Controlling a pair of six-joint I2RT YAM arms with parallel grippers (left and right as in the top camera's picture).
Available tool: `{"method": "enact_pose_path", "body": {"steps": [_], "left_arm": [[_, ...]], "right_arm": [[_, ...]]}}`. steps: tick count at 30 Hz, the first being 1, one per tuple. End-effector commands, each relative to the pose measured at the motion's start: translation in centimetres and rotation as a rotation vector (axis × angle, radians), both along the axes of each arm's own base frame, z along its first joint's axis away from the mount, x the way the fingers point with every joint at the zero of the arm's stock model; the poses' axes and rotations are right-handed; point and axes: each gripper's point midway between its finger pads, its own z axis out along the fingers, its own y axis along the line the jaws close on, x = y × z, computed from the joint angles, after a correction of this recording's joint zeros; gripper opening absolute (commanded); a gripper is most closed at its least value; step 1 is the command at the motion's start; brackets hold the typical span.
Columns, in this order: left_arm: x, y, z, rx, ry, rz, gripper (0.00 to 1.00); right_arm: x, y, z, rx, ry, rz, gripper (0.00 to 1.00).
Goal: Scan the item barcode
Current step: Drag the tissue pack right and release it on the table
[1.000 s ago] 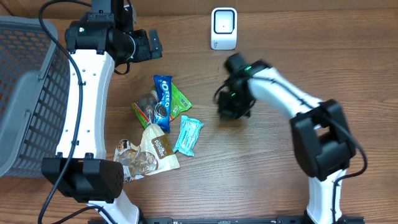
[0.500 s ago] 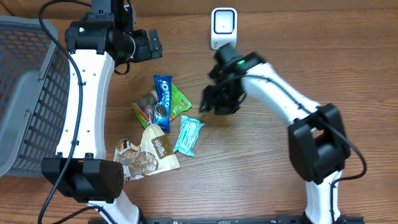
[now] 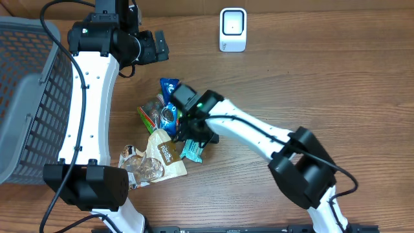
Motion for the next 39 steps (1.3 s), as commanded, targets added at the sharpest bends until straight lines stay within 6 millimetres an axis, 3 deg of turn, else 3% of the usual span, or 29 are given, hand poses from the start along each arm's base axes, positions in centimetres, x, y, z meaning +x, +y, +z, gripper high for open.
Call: {"method": "enact_pose_path", "body": {"steps": [1,3,5,7,9,13,18,25,31,39], "left_arm": [[0.2,0.0,0.4,0.000,-0.011,0.009,1.00],[0.2,0.0,0.4,0.000,-0.011,0.009,1.00],[0.2,0.0,0.4,0.000,-0.011,0.009,1.00],[0.2,0.0,0.4,0.000,-0.011,0.009,1.00],[0.2,0.0,0.4,0.000,-0.011,0.009,1.00],[0.2,0.0,0.4,0.000,-0.011,0.009,1.00],[0.2,-0.1,0.4,0.000,-0.011,0.008,1.00],[0.2,-0.1,0.4,0.000,-0.011,0.007,1.00],[0.2,-0.1,0.4,0.000,-0.011,0.008,1.00],[0.2,-0.1,0.4,0.000,-0.011,0.008,1.00]], "right_arm": [[0.5,-0.5,-1.5,-0.059,-0.008,-0.054,0.70],[0.2,-0.7,-1.9,-0.069,0.007,-0.059,0.58],[0.2,-0.8,-2.0,-0.073,0.015,-0.058,0.55],[0.2,-1.4,-2.0,-0.086,0.023,-0.055,0.47],[0.3,-1.9,-2.0,-0.090,0.038,-0.033,0.28],[0.1,-1.8,-1.7,-0.016,0.093,0.086,0.04],[-0.1,-1.7,-0.1,0.180,0.210,0.201,0.04],[0.2,-2.2,6.8,0.714,0.387,0.299,0.04],[1.6,-6.7,9.0,0.860,0.385,0.299,0.04],[1.4,-10.8,11.3,0.987,0.308,0.388,0.04]]}}
